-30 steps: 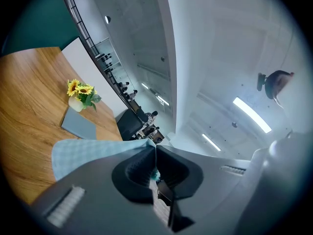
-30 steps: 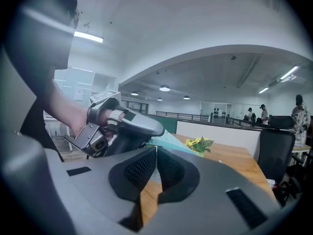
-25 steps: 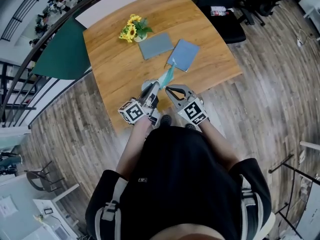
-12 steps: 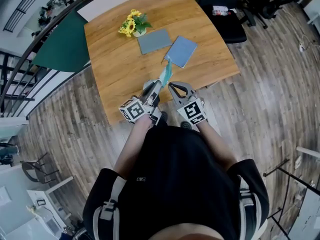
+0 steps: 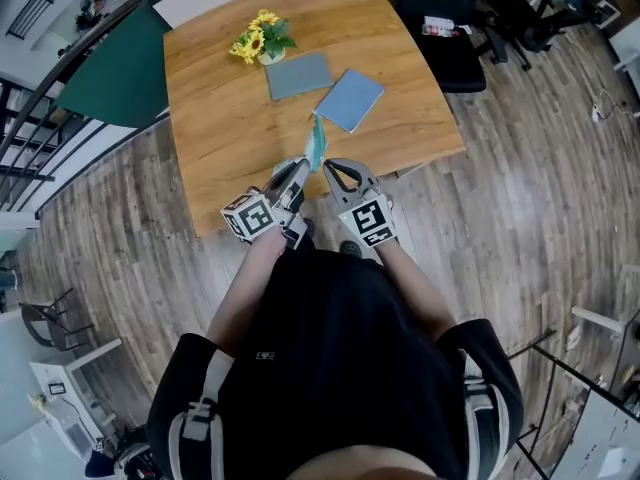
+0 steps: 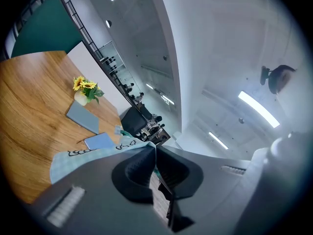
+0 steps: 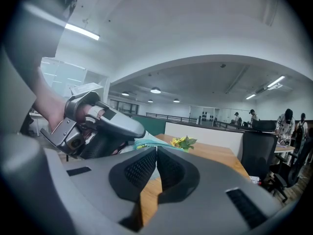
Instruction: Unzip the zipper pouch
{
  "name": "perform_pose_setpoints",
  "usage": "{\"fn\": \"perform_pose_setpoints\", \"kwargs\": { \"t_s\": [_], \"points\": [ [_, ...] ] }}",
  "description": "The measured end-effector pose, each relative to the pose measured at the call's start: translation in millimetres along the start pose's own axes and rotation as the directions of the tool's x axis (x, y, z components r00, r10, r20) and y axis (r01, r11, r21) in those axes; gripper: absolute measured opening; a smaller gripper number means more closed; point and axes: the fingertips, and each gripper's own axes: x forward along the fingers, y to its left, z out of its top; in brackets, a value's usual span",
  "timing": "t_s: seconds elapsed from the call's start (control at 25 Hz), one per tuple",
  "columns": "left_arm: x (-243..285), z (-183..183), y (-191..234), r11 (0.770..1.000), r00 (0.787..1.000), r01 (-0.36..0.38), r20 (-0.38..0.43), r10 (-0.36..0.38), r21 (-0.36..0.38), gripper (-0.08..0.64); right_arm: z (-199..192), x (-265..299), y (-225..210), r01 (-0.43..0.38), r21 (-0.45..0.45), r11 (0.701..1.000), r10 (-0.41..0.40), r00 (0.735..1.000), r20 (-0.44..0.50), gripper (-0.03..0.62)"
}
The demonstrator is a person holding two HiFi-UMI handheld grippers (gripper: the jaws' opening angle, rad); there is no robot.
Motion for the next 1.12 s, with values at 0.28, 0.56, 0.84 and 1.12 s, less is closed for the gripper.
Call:
{"fn": "perform_pose_setpoints", "kwargs": {
  "t_s": [0.28, 0.56, 0.84, 1.12],
  "points": [
    [2, -5, -5, 1.0, 1.0, -0.011, -0.006, 0.011, 0.017, 0.006, -3, -1, -9, 0.007, 0.024, 1.0, -0.007, 1.0, -0.002, 0.009],
    [2, -4, -4, 0.999, 1.0, -0.029, -0.007, 0.029, 0.032, 0.006, -4, 6, -11, -0.015, 0.018, 1.0, 0.015, 1.0, -0.011, 0.011],
    [0, -6, -1, 0.998, 0.999, -0.047, -0.004, 0.047, 0.028, 0.006, -9, 13, -15, -0.027, 0.039, 0.999, 0.028, 0.999, -0.027, 0.009],
    [0, -7, 1, 0.999, 0.999, -0.048, 0.001, 0.048, 0.016, 0.006, -13, 20, -20, -0.028, 0.066, 0.997, 0.03, 0.999, -0.032, 0.009]
  ]
}}
